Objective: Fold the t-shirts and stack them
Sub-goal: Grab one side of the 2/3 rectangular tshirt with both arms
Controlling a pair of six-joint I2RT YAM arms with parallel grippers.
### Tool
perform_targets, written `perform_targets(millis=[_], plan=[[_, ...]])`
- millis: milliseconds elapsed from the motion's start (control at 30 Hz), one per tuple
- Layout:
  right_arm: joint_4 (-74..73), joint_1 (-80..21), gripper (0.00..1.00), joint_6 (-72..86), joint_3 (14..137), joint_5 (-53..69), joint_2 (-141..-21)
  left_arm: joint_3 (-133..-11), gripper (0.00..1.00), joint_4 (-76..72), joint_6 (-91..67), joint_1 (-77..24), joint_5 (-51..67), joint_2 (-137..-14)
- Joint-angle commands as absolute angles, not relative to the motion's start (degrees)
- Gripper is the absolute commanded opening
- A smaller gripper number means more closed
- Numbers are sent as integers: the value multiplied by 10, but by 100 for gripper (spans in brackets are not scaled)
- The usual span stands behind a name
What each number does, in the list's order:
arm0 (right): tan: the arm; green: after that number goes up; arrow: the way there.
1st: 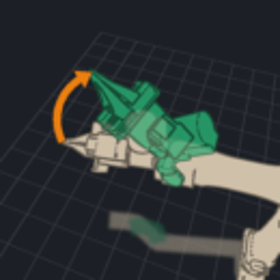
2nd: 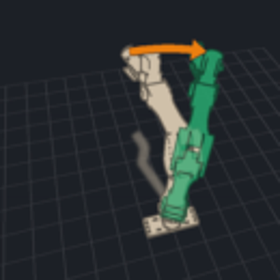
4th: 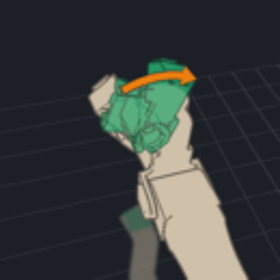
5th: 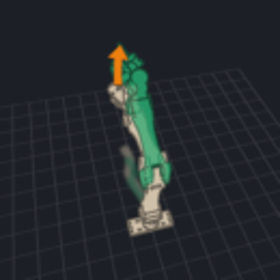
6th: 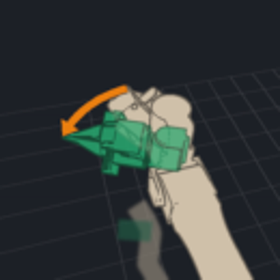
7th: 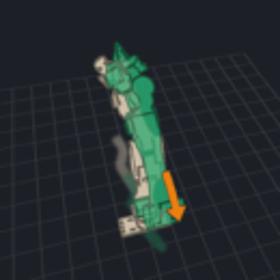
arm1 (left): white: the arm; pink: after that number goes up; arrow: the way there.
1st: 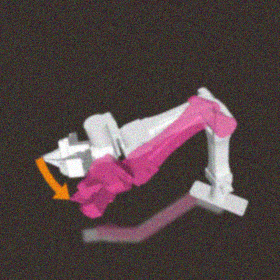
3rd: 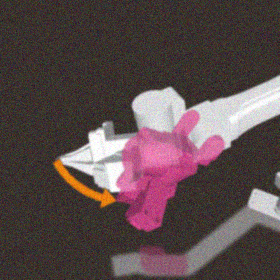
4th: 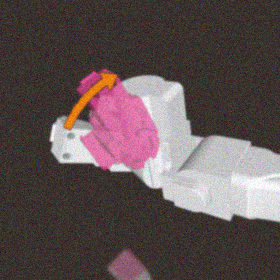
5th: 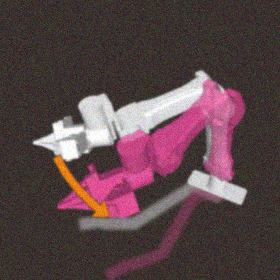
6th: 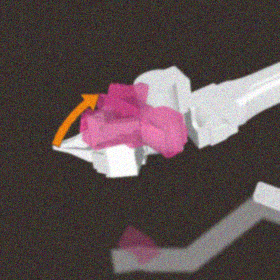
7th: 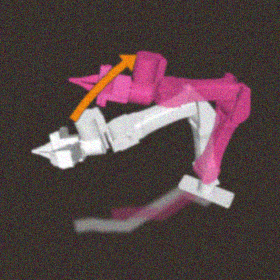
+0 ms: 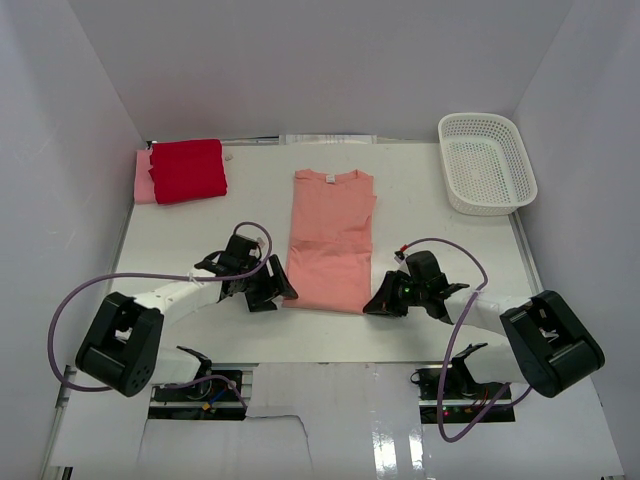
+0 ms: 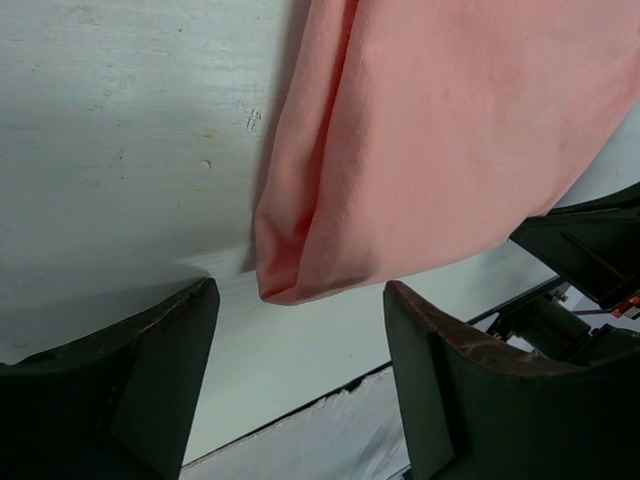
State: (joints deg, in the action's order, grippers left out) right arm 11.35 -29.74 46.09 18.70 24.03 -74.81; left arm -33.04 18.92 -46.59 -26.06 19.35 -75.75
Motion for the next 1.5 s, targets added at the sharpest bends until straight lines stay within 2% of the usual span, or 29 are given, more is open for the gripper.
perform_targets(millis=[0,300,467,500,533,567,633,1133,1467], plan=[[108,-302,8,453,206,229,-751,-316,75,182,-461,-263,196,-771],[101,-305,8,449,208,227,-743,-305,43,160,-471,-264,196,-793],[100,-306,8,448,207,227,-740,-303,33,155,-474,-264,188,-798],[100,-305,8,447,207,227,-739,-303,29,152,-475,-264,188,-800],[100,-305,8,447,207,227,-739,-303,17,149,-477,-264,188,-802],[99,-305,8,446,208,228,-740,-305,10,142,-478,-264,189,-807],[94,-306,8,441,214,227,-741,-309,0,137,-479,-264,199,-822],[20,-328,8,408,245,251,-750,-310,0,151,-490,-287,236,-796],[-66,-334,8,395,272,263,-689,-346,0,220,-487,-289,246,-753]])
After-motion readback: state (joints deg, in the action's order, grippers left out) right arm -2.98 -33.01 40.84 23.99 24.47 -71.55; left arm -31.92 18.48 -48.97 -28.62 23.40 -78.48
